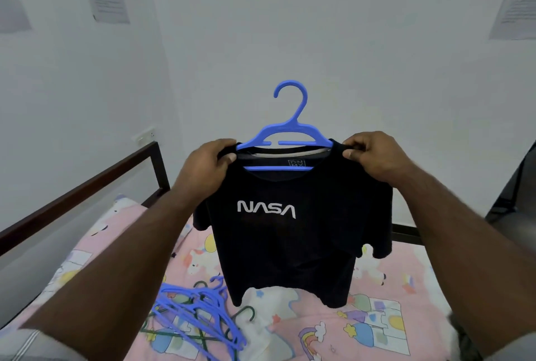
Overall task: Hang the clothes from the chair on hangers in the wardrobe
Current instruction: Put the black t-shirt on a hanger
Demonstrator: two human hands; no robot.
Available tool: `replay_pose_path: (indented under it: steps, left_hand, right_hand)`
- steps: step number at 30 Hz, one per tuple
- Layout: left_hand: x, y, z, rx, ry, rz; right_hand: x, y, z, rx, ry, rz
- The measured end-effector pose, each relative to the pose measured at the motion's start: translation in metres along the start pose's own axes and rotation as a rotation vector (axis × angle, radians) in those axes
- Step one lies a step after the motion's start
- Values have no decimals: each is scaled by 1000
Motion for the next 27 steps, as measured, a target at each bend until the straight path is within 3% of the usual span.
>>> replay_pose_path:
  steps: [8,16,24,27]
  left_hand:
    - [-11,26,41,-87,-17,65]
    - [-14,52,88,-67,1,45]
    - [-23,60,118,-124,2,36]
    - [-26,64,121,-148,17,58]
  right_hand:
    - [-26,20,-8,181,35,-23]
    - [-57,8,-3,607,-27,-149]
    - [-59,27,11,689,-176,-119]
    - [-62,37,9,747,-118,-126]
Point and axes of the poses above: each hand's wrist, its own x-axis towards the middle knuckle, its own z-axis out of the back of the hand, y = z × x, the point moved 3 cm from there along x, towards the middle knuckle, and after that the axes turned 2 degrees about -x, right-handed, at the moved point
